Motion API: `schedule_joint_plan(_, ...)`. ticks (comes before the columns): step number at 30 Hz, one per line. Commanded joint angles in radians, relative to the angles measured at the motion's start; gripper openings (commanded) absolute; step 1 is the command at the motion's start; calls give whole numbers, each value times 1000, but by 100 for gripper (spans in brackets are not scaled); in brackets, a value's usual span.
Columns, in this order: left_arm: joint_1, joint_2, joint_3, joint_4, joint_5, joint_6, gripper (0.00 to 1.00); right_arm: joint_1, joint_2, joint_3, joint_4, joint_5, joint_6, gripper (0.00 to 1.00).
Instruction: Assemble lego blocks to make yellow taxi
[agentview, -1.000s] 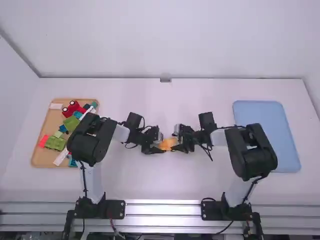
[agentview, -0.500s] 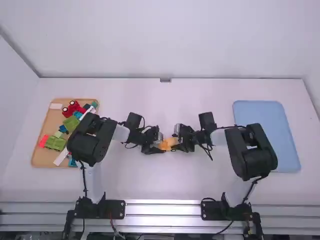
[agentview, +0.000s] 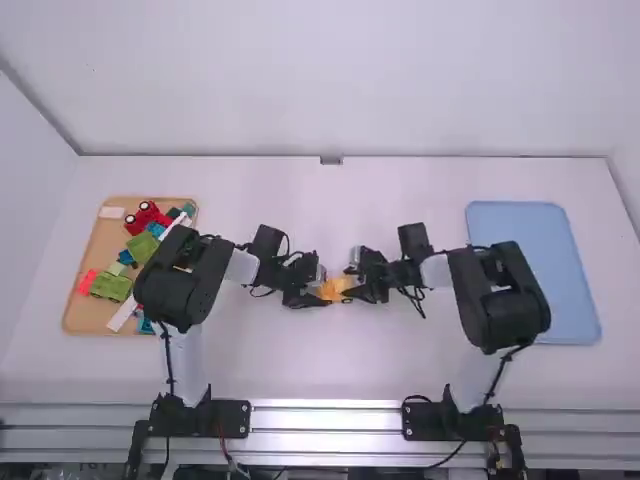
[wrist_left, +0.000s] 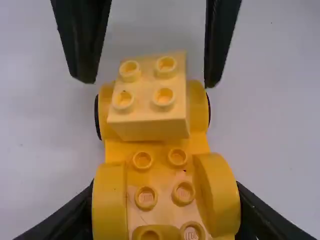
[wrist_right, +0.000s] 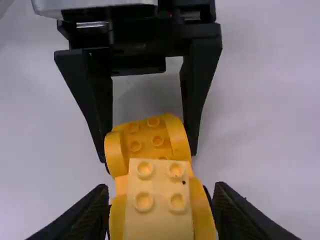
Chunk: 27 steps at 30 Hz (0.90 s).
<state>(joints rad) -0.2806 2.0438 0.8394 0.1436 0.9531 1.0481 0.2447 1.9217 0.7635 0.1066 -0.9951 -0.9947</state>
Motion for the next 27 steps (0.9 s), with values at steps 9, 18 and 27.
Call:
schedule_joint_plan(9, -2, 49, -41, -42, -158, -29, 53, -2, 51, 73, -64, -3, -8, 35)
schedule_joint_plan(18, -1, 49, -41, -43, -159, -30, 52, 4, 51, 77, -66, 1, -111, 27)
schedule_joint_plan(27, -1, 49, -40, -61, -161, -29, 51, 4, 48, 88, -66, 52, -118, 29)
